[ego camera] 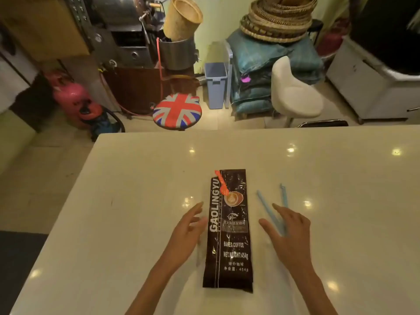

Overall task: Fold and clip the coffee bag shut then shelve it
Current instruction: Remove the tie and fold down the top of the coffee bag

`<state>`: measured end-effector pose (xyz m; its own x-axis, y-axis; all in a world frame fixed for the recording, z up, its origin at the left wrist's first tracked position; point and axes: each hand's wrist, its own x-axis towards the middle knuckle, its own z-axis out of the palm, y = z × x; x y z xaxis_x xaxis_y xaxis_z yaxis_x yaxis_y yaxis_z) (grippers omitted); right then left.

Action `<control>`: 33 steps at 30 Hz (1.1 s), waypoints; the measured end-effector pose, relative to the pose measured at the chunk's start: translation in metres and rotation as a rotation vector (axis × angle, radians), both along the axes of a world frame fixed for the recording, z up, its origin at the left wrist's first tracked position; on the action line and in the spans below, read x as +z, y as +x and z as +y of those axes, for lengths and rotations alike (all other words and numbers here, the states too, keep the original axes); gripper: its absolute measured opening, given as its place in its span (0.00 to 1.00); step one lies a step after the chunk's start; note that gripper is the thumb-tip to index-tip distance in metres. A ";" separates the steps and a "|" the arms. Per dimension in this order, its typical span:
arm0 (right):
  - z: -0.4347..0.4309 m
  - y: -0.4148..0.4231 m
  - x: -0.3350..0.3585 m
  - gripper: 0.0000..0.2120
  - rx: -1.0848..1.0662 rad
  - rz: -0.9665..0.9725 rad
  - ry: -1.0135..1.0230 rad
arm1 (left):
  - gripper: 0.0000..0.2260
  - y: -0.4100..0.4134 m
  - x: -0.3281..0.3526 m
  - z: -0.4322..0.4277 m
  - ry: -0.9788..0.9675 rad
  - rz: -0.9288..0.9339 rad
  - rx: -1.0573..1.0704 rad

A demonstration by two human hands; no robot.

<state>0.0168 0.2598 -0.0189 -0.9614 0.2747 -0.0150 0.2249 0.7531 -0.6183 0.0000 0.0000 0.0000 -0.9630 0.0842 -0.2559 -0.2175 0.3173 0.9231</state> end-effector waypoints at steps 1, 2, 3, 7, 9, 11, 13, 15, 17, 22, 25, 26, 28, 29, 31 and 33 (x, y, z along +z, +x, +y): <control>-0.007 -0.006 0.001 0.40 0.011 0.033 0.057 | 0.19 -0.009 -0.001 0.008 0.047 -0.034 0.008; -0.016 -0.012 0.006 0.39 0.013 0.001 0.078 | 0.17 -0.017 0.001 0.015 0.069 -0.076 0.002; -0.024 -0.020 0.005 0.36 0.020 -0.012 0.044 | 0.14 -0.025 -0.001 0.020 0.097 -0.101 0.004; -0.039 -0.042 0.001 0.15 -0.001 -0.042 -0.254 | 0.08 -0.053 -0.005 0.029 0.139 -0.197 0.110; -0.040 -0.046 0.006 0.04 -0.026 -0.024 -0.418 | 0.07 -0.056 -0.002 0.027 0.207 -0.236 0.125; -0.040 -0.050 0.014 0.06 -0.062 -0.036 -0.594 | 0.06 -0.056 0.007 0.025 0.278 -0.246 0.123; -0.037 -0.051 0.027 0.05 -0.057 -0.037 -0.748 | 0.05 -0.054 0.023 0.023 0.342 -0.206 0.120; -0.035 -0.051 0.049 0.02 -0.011 0.024 -0.813 | 0.04 -0.053 0.043 0.021 0.356 -0.060 0.114; -0.034 -0.046 0.069 0.02 0.065 0.172 -0.806 | 0.03 -0.049 0.063 0.019 0.385 0.122 0.102; -0.042 -0.037 0.083 0.12 0.146 0.369 -0.705 | 0.07 -0.043 0.071 0.012 0.334 0.313 0.089; -0.049 -0.034 0.077 0.14 0.124 0.348 -0.738 | 0.11 -0.041 0.065 0.012 0.290 0.342 0.051; -0.051 -0.034 0.078 0.14 0.114 0.355 -0.733 | 0.12 -0.040 0.066 0.013 0.277 0.368 0.035; -0.053 -0.033 0.081 0.15 0.096 0.395 -0.711 | 0.12 -0.039 0.070 0.014 0.276 0.410 0.021; -0.053 -0.034 0.084 0.15 0.088 0.417 -0.693 | 0.13 -0.039 0.072 0.015 0.295 0.421 0.025; -0.055 -0.038 0.085 0.14 0.093 0.416 -0.662 | 0.12 -0.042 0.074 0.017 0.314 0.412 0.036; -0.059 -0.042 0.084 0.14 0.118 0.363 -0.682 | 0.11 -0.045 0.072 0.020 0.298 0.366 0.040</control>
<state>-0.0252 0.2005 0.0653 -0.9607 0.2135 0.1776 -0.1384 0.1864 -0.9727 -0.0449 0.0198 0.0722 -0.9894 0.0639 0.1306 0.1323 0.0246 0.9909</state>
